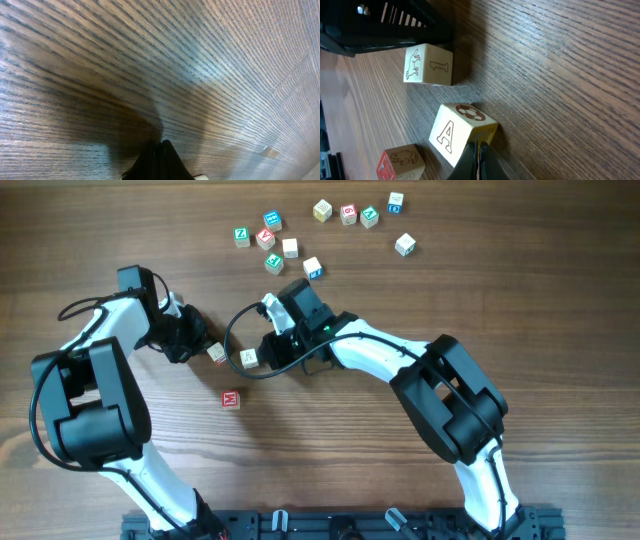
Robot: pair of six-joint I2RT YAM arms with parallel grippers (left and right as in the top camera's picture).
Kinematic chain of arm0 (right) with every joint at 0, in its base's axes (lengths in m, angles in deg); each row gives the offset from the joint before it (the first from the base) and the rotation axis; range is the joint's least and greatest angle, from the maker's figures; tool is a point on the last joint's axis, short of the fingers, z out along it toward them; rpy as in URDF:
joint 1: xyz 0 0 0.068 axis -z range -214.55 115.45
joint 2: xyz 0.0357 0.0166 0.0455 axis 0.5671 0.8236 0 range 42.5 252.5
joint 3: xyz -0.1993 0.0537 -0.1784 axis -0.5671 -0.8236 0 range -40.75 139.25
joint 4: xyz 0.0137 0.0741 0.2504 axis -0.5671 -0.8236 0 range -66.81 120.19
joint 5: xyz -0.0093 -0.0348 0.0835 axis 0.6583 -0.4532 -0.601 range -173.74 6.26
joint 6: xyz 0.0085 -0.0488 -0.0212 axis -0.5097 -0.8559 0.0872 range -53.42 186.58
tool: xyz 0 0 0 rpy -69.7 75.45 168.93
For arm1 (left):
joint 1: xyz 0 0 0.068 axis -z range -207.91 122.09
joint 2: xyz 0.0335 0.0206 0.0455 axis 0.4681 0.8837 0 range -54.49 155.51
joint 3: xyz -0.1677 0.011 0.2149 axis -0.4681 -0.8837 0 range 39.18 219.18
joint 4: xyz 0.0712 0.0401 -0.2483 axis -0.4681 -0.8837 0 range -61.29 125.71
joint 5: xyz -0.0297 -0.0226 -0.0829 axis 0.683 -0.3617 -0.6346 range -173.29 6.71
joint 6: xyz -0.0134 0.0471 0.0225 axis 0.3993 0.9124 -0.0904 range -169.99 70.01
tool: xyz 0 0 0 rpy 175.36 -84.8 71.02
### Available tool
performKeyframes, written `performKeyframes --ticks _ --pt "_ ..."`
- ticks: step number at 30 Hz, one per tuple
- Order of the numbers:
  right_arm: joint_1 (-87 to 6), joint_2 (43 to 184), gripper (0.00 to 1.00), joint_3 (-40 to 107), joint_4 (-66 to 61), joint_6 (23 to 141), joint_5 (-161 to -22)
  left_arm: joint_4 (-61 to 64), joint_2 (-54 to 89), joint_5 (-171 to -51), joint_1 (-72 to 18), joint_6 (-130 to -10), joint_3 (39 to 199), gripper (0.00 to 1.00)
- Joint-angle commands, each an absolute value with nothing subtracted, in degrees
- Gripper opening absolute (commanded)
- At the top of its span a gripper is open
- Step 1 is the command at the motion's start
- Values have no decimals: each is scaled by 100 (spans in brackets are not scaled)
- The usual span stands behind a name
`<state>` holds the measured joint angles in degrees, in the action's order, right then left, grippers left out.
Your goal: Form a circle
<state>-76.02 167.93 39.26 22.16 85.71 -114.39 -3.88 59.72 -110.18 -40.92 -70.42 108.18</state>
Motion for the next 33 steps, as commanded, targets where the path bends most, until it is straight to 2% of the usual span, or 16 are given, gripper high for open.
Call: performKeyframes --ticks 1,6,11,15,20,33 --pt "-7633 16869 5 3915 2249 8445 -11601 -373 6049 -10764 -4049 -6970 10763 4" --pt "-7633 16869 5 3915 2281 8305 -11835 -373 6049 -10764 -4049 -6970 10763 4" --pt "-7633 16869 5 3915 2107 8788 -11216 -375 6049 -10764 -4049 -6970 10763 4" --pt "-7637 16869 4 3915 2074 8777 -11234 -373 6049 -10764 -4049 -6970 10763 4" --pt "-7637 16869 4 3915 2157 8573 -11854 -373 6049 -10764 -4049 -6970 10763 4" --pt "-7631 16869 5 3915 2133 8611 -12104 -375 6049 -10642 -4049 -6970 10763 4"
